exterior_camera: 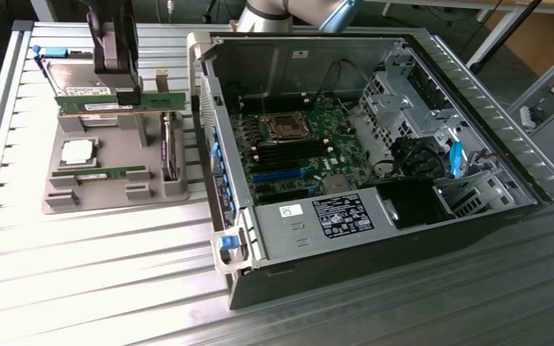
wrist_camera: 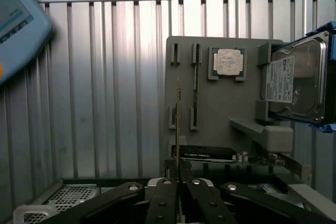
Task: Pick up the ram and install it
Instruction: 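Pick up the ram and move it above insertion slot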
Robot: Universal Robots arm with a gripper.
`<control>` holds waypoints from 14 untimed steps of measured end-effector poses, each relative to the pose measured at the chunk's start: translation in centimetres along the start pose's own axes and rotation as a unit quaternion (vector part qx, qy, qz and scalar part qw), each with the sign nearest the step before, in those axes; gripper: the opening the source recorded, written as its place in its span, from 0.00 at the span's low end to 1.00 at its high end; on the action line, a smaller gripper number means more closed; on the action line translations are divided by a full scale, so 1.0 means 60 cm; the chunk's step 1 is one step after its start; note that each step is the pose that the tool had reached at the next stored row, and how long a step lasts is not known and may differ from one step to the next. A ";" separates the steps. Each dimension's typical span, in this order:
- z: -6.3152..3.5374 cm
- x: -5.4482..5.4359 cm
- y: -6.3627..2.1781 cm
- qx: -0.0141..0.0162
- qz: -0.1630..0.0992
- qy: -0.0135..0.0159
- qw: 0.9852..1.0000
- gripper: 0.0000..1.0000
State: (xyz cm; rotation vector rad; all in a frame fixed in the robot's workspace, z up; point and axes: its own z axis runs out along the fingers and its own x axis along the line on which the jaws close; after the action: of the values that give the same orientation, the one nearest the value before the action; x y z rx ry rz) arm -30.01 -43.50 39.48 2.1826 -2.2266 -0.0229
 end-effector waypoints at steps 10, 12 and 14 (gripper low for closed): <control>-0.002 -0.001 -0.056 0.000 0.000 0.000 1.000 0.12; -0.002 -0.001 -0.068 0.000 0.000 0.000 1.000 0.12; -0.002 -0.002 -0.077 0.000 -0.001 0.000 1.000 0.12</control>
State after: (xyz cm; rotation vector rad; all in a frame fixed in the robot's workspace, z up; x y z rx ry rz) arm -25.36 -43.50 39.48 2.1835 -2.2252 -0.0225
